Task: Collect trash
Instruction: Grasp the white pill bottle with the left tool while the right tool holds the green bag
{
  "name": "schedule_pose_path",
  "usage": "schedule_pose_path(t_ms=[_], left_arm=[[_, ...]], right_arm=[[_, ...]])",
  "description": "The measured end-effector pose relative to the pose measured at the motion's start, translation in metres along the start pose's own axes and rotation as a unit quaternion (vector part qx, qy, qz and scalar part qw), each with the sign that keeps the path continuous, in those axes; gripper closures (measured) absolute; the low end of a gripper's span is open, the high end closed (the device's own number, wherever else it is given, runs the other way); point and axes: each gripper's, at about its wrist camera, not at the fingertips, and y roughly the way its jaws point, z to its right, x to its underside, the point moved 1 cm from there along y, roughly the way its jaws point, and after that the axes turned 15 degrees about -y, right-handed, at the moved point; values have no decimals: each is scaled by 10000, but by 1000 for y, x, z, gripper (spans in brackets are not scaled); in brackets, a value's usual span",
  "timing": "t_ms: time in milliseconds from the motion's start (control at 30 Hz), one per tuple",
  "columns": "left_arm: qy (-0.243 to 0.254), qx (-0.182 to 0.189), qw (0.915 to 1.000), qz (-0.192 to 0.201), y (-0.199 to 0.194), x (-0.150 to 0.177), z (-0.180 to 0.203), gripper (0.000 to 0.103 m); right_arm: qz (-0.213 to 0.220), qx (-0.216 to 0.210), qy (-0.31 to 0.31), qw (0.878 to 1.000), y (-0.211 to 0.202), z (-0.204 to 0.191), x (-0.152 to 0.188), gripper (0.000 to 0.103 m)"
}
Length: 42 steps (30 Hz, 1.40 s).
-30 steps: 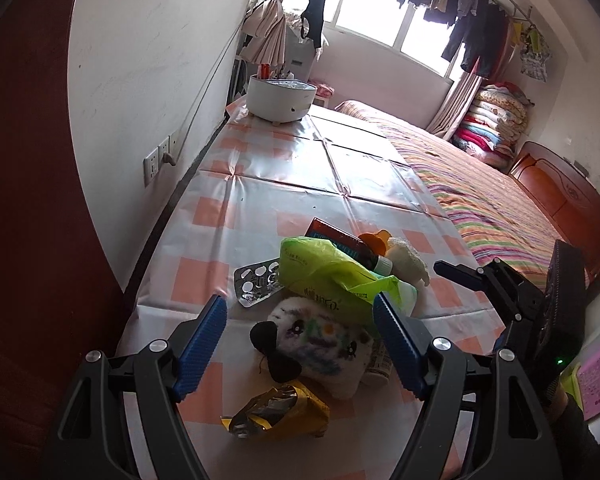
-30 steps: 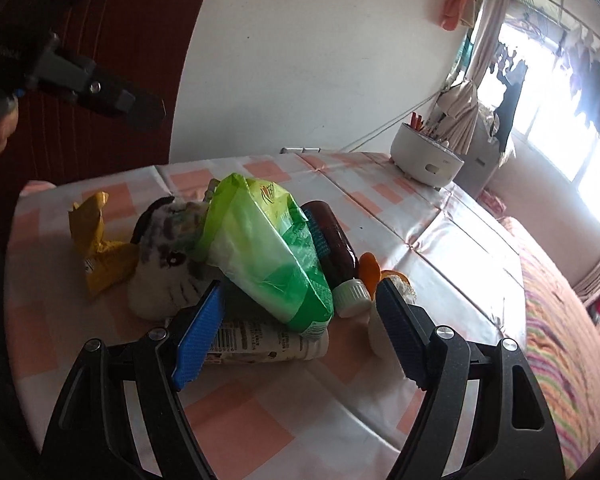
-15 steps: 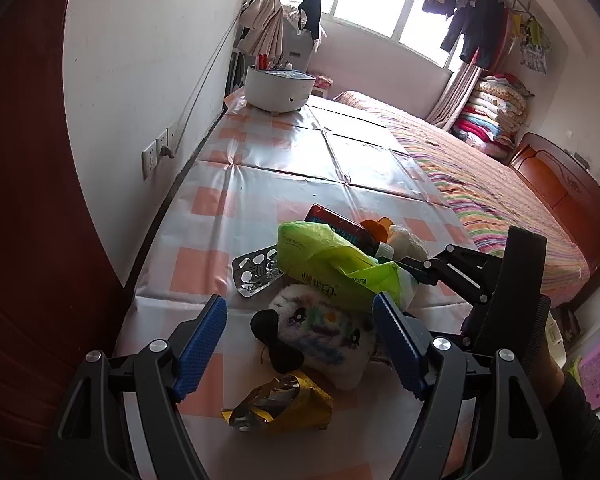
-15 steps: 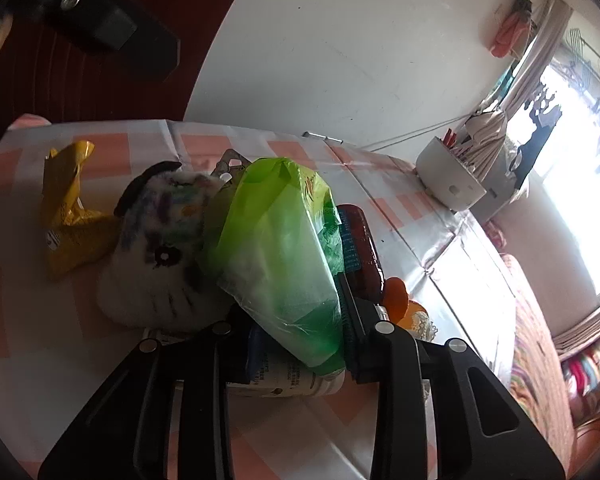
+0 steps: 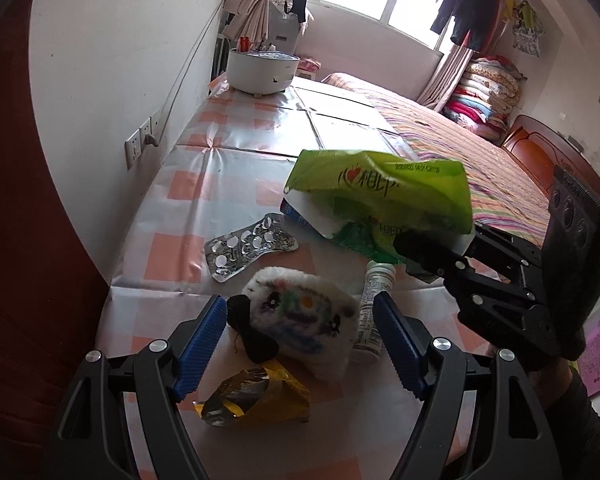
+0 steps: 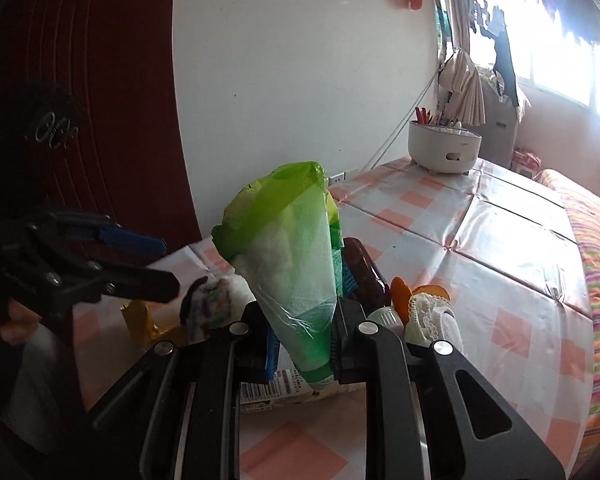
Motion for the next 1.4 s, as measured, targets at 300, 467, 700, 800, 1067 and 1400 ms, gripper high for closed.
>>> schedule_pose_path(t_ms=[300,467,700,800,1067,1400], left_arm=[[45,-88,9992,-391,26,-2,19,30],[40,-256,9990,-368,31,-5,20,30],[-59,-485,9987,-160,38,-42,3,30],[-448,-314,9972,-505,52,-50,-9,30],[717,283,9913,-1068,50,-9,72,30],[1480,-830,9773,-1271,102,17,115,30]], right_arm=[[530,-85,332,9980,-43,-7,-8,85],[597,-4,469,9971,-52,5,-3,85],[728,7,702,9949,-60,19,2,85],[735,22,682,9950,-62,20,3,85],[942,304,829,9916,-97,35,13,85],[1033,629,1107,9865,-136,55,39,85]])
